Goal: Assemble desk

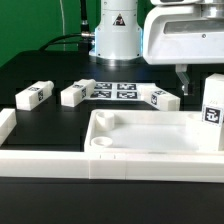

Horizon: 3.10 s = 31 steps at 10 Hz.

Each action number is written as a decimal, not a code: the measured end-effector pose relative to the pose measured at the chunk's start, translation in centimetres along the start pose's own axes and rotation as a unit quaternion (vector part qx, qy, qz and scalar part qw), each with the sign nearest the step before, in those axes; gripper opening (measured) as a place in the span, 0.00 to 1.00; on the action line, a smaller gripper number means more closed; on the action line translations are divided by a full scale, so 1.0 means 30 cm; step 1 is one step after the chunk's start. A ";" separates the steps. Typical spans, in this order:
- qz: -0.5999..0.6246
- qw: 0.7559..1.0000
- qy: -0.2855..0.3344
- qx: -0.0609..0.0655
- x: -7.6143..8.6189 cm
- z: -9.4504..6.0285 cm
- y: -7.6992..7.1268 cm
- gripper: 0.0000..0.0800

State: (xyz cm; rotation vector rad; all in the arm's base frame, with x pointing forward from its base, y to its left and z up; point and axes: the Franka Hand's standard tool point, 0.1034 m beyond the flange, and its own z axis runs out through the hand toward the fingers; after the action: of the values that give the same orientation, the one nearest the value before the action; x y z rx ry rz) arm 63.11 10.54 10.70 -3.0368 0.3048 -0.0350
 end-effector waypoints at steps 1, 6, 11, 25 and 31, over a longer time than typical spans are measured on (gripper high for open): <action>-0.046 0.999 0.001 -0.005 -0.002 0.000 -0.005 0.81; -0.253 0.967 0.000 -0.011 0.003 -0.001 0.002 0.81; -0.411 0.911 -0.002 -0.018 0.009 0.003 0.004 0.69; 0.010 1.000 0.009 -0.006 0.015 0.003 0.016 0.36; 0.197 0.980 0.009 -0.002 0.016 0.002 0.016 0.36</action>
Offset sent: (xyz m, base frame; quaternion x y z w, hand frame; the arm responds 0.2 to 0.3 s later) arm 0.0048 -0.0001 0.0028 0.0058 -0.0161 -0.2632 0.9646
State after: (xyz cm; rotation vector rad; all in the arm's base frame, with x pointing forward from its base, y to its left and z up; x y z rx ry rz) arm 63.50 9.98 10.60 -2.9196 0.8985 -0.0358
